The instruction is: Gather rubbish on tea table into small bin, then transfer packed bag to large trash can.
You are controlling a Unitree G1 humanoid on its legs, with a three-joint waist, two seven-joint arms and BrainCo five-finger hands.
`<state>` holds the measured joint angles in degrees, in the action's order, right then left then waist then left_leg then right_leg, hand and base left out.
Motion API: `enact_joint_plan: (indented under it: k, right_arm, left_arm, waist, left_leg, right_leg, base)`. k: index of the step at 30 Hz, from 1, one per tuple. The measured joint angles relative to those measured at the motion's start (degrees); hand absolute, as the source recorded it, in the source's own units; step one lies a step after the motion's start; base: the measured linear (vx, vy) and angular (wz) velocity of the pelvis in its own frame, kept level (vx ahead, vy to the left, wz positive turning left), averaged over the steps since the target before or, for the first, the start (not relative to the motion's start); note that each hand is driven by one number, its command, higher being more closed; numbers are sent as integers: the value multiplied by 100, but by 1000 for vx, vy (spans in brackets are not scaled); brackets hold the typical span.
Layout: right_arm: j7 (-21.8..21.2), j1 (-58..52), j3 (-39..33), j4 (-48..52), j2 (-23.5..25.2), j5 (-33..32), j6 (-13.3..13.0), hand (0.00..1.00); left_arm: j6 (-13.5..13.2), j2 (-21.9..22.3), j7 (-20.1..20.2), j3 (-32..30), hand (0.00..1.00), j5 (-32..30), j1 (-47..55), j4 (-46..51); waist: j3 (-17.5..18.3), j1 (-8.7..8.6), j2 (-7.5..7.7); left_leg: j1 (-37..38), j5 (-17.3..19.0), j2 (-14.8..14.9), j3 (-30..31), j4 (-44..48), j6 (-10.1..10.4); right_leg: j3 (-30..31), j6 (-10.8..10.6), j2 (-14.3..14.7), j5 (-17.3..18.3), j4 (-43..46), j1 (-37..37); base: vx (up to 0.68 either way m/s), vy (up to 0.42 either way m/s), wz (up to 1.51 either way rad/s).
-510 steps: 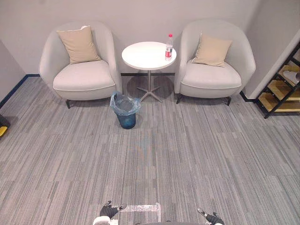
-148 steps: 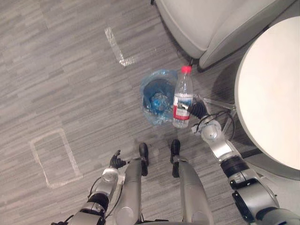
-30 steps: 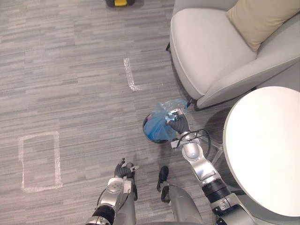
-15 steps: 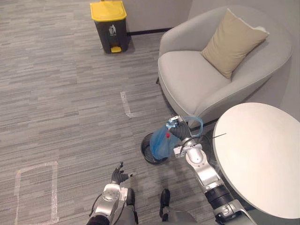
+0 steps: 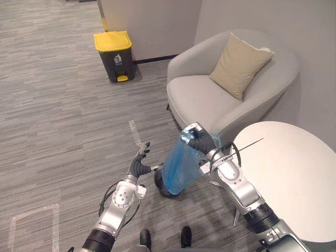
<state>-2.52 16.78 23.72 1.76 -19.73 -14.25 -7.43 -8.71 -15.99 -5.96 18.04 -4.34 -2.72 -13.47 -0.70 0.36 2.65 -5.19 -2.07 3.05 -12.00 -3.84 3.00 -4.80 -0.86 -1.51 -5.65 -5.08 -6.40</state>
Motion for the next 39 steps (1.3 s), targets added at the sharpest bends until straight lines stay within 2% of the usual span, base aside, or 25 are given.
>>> enact_joint_plan:
  k: [14,18,19,25,26,30,39]
  right_arm:
    - [-272,599,518,583,-63,-883,-3,100]
    - [-367,648,729,900,2,-1207,-5,100]
    - [-364,726,838,898,72,-1292,-4,100]
    - [-200,857,1063,841,259,-1495,-2,100]
    - [-122,915,1159,825,300,-1518,3,100]
    - [65,1211,1296,456,531,-1625,19,100]
    - [92,1284,1299,453,644,-1738,18,100]
  left_arm:
    - [-8,4,245,632,0,103,-644,-130]
    - [-8,14,-7,614,0,-120,-922,-236]
    - [-2,86,-159,625,0,-361,-921,-308]
    - [38,564,-414,848,0,-1047,-923,-790]
    - [38,631,-485,897,100,-1088,-961,-928]
    - [47,858,-639,949,100,-1135,-1074,-1287]
    - [78,850,-637,991,100,-834,-1149,-1750]
  waist:
    - [98,-100,4]
    - [108,-113,7]
    - [128,-123,6]
    - [134,-104,8]
    - [134,-112,8]
    - [136,-117,8]
    - [136,-129,7]
  left_leg:
    - [125,-16,17,-187,-115,15]
    - [124,-16,17,-200,-116,15]
    - [124,-16,16,-213,-119,14]
    - [125,-17,6,-215,-131,13]
    - [125,-17,8,-219,-132,13]
    - [126,-19,12,-223,-132,17]
    - [118,-19,0,-233,-142,16]
  right_leg:
    - [220,0,48,-36,-1,-30]
    - [240,-2,49,-46,-1,-41]
    - [263,-4,49,-50,-1,-52]
    - [276,-9,45,-54,-1,-60]
    - [286,-8,47,-55,-1,-63]
    - [294,-5,58,-58,-1,-69]
    - [355,-15,58,-72,-1,-115]
  base:
    - [3,10,-8]
    - [7,9,-3]
    - [2,13,-5]
    - [0,2,-1]
    - [7,10,-3]
    - [1,2,-1]
    - [5,10,-3]
